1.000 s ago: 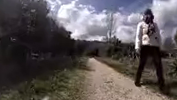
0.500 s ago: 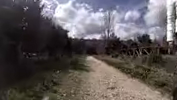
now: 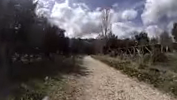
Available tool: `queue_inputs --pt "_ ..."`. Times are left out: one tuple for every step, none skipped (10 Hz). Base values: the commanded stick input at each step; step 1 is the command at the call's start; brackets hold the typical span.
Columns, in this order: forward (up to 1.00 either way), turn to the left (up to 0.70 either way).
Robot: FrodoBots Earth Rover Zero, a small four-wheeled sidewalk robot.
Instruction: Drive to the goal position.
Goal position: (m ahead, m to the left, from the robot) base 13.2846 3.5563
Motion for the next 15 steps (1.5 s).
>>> queue_inputs --pt "1.00 0.00" --pt "1.00 0.00" --pt "1.00 0.00" --pt "1.00 0.00" --pt "1.00 0.00" --pt "1.00 0.00" --pt "1.00 0.00" --pt "1.00 0.00" --pt "1.00 0.00" --pt "1.00 0.00" --pt "1.00 0.00" --pt "1.00 0.00" --pt "1.00 0.00" --pt "1.00 0.00" --pt "1.00 0.00"
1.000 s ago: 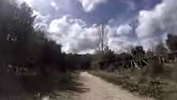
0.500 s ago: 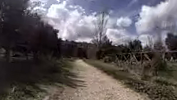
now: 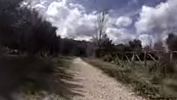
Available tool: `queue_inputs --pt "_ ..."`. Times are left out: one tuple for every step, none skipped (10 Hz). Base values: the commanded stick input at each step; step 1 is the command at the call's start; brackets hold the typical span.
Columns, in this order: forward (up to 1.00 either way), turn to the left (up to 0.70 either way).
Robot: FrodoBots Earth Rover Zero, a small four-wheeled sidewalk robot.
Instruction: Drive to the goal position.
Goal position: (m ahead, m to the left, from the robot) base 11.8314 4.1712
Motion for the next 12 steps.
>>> queue_inputs --pt "1.00 0.00" --pt "1.00 0.00" --pt "1.00 0.00" --pt "1.00 0.00" --pt "1.00 0.00" --pt "1.00 0.00" --pt "1.00 0.00" --pt "1.00 0.00" --pt "1.00 0.00" --pt "1.00 0.00" --pt "1.00 0.01" --pt "1.00 0.27"
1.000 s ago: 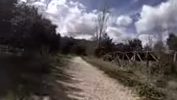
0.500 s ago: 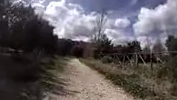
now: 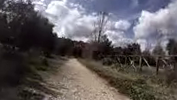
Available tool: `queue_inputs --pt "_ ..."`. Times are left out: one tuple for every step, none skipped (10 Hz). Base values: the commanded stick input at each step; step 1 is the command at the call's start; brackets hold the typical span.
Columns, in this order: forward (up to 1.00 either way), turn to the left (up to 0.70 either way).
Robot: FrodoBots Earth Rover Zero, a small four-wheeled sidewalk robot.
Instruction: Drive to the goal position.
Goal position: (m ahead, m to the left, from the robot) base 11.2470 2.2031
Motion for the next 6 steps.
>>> queue_inputs --pt "1.00 0.25" --pt "1.00 0.07" --pt "1.00 0.00" --pt "1.00 0.04" --pt "1.00 0.22" --pt "1.00 0.02"
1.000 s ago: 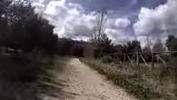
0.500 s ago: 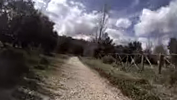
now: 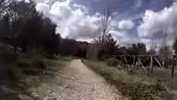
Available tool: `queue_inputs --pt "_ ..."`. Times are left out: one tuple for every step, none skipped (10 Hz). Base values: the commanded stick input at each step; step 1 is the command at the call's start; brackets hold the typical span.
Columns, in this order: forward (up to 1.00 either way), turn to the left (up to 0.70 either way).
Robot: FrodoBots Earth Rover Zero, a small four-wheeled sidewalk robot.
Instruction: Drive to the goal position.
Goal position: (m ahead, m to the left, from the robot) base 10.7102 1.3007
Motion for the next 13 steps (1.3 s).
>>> queue_inputs --pt "1.00 0.23" --pt "1.00 0.17" --pt "1.00 0.05" --pt "1.00 0.19" --pt "1.00 0.27" --pt "1.00 0.04" --pt "1.00 0.00" --pt "1.00 0.00" --pt "1.00 0.00" --pt "1.00 0.00" --pt "1.00 0.25" --pt "1.00 0.06" --pt "1.00 0.00"
